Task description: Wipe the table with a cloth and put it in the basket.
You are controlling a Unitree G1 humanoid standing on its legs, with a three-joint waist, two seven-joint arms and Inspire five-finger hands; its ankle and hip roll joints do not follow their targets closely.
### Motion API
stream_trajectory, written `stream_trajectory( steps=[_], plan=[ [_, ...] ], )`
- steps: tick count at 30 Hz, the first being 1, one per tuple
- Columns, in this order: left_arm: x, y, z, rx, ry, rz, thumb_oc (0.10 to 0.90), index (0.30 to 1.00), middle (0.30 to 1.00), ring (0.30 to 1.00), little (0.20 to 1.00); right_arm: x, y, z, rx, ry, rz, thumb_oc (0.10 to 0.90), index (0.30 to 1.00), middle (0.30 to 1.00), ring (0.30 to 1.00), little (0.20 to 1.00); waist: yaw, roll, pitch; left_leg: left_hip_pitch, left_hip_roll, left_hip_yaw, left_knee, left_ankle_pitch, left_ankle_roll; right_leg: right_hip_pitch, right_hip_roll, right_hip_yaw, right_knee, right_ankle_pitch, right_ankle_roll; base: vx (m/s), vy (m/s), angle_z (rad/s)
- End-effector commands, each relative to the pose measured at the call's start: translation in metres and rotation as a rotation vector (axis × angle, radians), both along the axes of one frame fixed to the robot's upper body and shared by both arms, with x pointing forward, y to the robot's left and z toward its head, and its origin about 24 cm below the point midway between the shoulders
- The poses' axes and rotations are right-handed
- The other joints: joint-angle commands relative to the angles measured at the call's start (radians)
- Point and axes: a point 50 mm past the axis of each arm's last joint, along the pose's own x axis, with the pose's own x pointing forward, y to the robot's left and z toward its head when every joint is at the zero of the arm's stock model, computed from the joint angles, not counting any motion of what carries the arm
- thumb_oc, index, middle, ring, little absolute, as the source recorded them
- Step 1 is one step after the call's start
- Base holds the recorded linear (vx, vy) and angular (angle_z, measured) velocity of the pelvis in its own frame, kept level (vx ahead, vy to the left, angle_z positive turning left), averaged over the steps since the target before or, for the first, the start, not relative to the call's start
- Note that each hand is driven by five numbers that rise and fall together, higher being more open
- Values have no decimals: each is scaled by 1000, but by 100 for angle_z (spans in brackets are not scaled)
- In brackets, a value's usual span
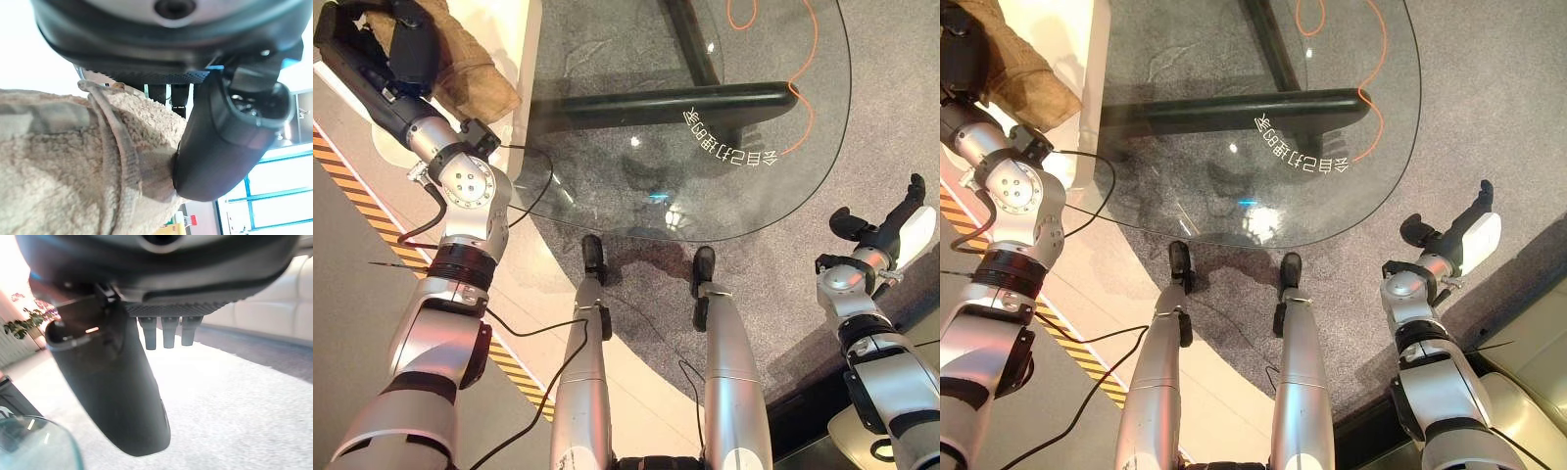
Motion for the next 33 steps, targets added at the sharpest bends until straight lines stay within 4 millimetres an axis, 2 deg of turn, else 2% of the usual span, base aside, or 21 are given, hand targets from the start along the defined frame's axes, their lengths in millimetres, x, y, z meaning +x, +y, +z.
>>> stream_trajectory(
  steps=[1,12,33],
  plan=[
    [-28,17,80,106,-263,131,100,300,300,300,200,-11,-17,-4,24,14,-73,800,900,900,900,900,5,-18,-28,16,-14,27,138,-169,67,59,0,-54,-140,75,-6,0,0,0],
    [-18,26,77,216,-95,299,100,300,300,300,200,-21,-23,-27,46,134,-78,800,900,900,900,900,-6,-13,-28,22,-7,35,138,-166,67,57,1,-48,-134,74,-9,1,3,0],
    [-15,49,71,280,87,526,100,300,300,300,200,-18,-18,-26,21,141,-52,800,900,900,900,900,-16,-20,-28,15,-6,35,139,-163,65,48,8,-42,-137,78,-11,0,0,0]
  ],
)
